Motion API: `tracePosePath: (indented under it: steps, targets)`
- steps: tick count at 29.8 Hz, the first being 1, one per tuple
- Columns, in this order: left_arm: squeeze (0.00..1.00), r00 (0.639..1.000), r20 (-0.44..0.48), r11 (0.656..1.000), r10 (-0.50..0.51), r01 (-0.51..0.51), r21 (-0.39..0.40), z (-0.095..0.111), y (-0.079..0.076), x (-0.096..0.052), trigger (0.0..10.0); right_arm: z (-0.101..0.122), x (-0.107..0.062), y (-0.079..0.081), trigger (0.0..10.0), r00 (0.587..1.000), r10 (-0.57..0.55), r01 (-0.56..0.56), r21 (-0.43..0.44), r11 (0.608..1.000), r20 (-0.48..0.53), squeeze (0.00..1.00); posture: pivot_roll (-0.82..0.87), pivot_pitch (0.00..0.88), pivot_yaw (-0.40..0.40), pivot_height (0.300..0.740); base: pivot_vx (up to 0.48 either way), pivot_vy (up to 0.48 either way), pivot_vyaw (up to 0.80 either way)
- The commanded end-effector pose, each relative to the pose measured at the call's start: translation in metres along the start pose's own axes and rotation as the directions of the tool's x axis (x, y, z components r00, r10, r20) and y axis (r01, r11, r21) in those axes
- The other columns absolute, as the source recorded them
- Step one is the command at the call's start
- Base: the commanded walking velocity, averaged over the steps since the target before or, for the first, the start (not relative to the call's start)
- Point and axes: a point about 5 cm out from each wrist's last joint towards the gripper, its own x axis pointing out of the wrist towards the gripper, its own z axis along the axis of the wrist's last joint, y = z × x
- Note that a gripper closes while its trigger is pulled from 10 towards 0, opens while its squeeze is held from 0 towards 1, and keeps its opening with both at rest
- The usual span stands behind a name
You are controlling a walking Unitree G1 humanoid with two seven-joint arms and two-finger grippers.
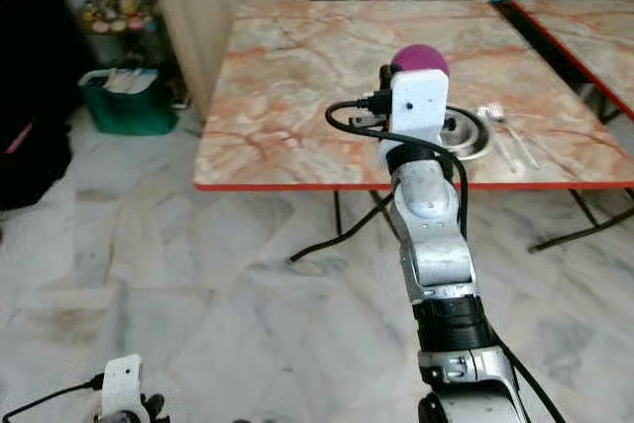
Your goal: Setting the table
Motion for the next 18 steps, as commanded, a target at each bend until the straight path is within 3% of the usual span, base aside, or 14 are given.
tracePosePath:
  steps: [1,6,18]
  targets:
    - [0.0,1.0,-0.023,1.0,-0.003,0.003,0.019,-0.0057,0.0001,-0.0007,10.0,0.0018,-0.001,-0.0045,10.0,1.0,-0.015,0.015,0.01,1.0,0.009,0.0,-0.11,0.101,0.031,0.74,0.0,0.0,0.0]
    - [0.0,1.0,-0.022,1.0,-0.002,0.002,0.023,-0.0056,0.0003,-0.0007,10.0,0.0017,-0.0011,-0.0053,10.0,1.0,-0.019,0.019,0.015,1.0,0.009,0.0,-0.11,0.102,0.032,0.74,0.0,0.0,0.0]
    - [0.0,1.0,-0.017,1.0,0.002,-0.001,0.031,-0.0045,0.001,-0.0006,10.0,0.002,-0.0011,-0.0055,10.0,1.0,-0.02,0.02,0.014,1.0,0.012,0.0,-0.11,0.102,0.035,0.74,0.352,0.0,0.0]
